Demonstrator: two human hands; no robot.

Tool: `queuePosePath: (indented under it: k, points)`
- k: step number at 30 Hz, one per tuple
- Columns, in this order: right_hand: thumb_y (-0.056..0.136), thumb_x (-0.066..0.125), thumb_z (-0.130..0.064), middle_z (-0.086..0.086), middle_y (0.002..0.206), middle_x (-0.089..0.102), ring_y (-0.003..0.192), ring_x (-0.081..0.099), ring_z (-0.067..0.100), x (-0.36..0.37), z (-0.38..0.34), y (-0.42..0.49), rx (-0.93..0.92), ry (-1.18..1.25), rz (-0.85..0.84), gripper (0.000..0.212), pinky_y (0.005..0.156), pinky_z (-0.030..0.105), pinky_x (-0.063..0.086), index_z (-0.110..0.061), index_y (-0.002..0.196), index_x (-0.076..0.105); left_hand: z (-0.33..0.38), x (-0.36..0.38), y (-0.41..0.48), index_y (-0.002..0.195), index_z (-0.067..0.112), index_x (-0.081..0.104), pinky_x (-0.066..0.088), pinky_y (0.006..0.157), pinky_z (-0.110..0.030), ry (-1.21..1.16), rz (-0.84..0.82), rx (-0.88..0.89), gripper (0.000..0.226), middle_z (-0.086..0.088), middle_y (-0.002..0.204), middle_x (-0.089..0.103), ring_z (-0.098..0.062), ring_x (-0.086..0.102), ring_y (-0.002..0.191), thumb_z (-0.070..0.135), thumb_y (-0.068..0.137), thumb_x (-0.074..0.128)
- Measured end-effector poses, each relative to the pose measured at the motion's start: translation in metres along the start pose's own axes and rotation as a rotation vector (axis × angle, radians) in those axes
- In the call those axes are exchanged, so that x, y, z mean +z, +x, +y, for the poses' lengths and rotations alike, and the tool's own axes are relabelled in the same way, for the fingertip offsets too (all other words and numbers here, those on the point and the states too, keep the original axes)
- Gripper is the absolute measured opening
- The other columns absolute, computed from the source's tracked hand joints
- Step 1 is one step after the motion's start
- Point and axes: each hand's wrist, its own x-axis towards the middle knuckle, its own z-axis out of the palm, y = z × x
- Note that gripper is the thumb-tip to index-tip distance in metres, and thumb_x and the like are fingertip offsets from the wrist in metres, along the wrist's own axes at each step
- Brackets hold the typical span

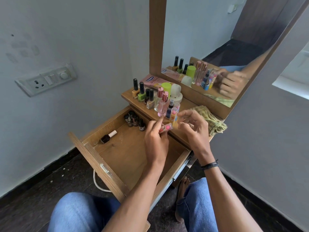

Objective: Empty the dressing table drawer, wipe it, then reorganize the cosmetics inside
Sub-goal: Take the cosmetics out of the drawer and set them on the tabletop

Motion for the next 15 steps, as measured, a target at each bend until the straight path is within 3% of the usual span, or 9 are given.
queuePosePath:
  k: [2, 5, 7, 11, 13, 15]
  points:
    - [0.083, 0.068, -0.017, -0.006, 0.092, 0.07, 0.076, 0.058, 0.015, -0.002, -0.001, -0.002, -0.014, -0.047, -0.101, 0.019, 0.067, 0.041, 0.049, -0.023, 0.1, 0.074, 0.0, 0.0, 0.0, 0.135, 0.007, 0.063, 0.043, 0.081, -0.001, 0.004, -0.006, 0.01, 0.049, 0.001, 0.108, 0.064, -0.005, 0.061, 0.092, -0.004, 0.088, 0.069]
    - [0.085, 0.083, -0.024, -0.006, 0.091, 0.071, 0.072, 0.059, 0.011, 0.001, -0.001, -0.001, -0.071, -0.168, -0.21, 0.018, 0.065, 0.023, 0.044, -0.022, 0.101, 0.075, -0.003, -0.001, -0.001, 0.138, 0.008, 0.06, 0.052, 0.085, -0.011, -0.005, -0.03, 0.028, 0.052, 0.001, 0.11, 0.063, -0.005, 0.063, 0.094, -0.007, 0.089, 0.066]
    - [0.082, 0.086, -0.024, -0.007, 0.09, 0.07, 0.072, 0.059, 0.008, 0.002, -0.002, 0.001, -0.093, -0.199, -0.204, 0.021, 0.064, 0.018, 0.043, -0.02, 0.099, 0.076, -0.005, -0.001, 0.0, 0.139, 0.009, 0.059, 0.053, 0.085, -0.014, -0.009, -0.045, 0.036, 0.054, 0.001, 0.112, 0.062, -0.006, 0.064, 0.096, -0.007, 0.088, 0.066]
    - [0.081, 0.085, -0.015, 0.0, 0.096, 0.074, 0.083, 0.069, 0.022, -0.003, 0.001, 0.002, -0.041, -0.007, -0.048, 0.021, 0.071, 0.035, 0.055, -0.021, 0.098, 0.074, -0.004, -0.001, 0.001, 0.14, 0.012, 0.058, 0.046, 0.081, -0.004, -0.029, -0.049, 0.026, 0.052, 0.003, 0.116, 0.058, -0.005, 0.061, 0.098, -0.001, 0.09, 0.068]
    - [0.082, 0.078, 0.001, 0.001, 0.094, 0.069, 0.083, 0.065, 0.02, -0.007, 0.003, 0.002, -0.017, 0.121, 0.082, 0.025, 0.075, 0.038, 0.052, -0.016, 0.098, 0.07, -0.005, -0.003, 0.003, 0.141, 0.017, 0.058, 0.051, 0.08, -0.008, -0.044, -0.062, 0.001, 0.061, 0.005, 0.118, 0.055, -0.005, 0.058, 0.099, -0.008, 0.085, 0.065]
    - [0.08, 0.072, 0.005, -0.001, 0.093, 0.063, 0.081, 0.06, 0.019, -0.009, 0.002, 0.003, -0.018, 0.208, 0.202, 0.03, 0.077, 0.045, 0.048, -0.016, 0.1, 0.067, -0.006, -0.009, 0.005, 0.137, 0.021, 0.059, 0.056, 0.073, -0.015, -0.035, -0.056, -0.038, 0.067, 0.008, 0.119, 0.053, -0.004, 0.057, 0.097, -0.013, 0.08, 0.063]
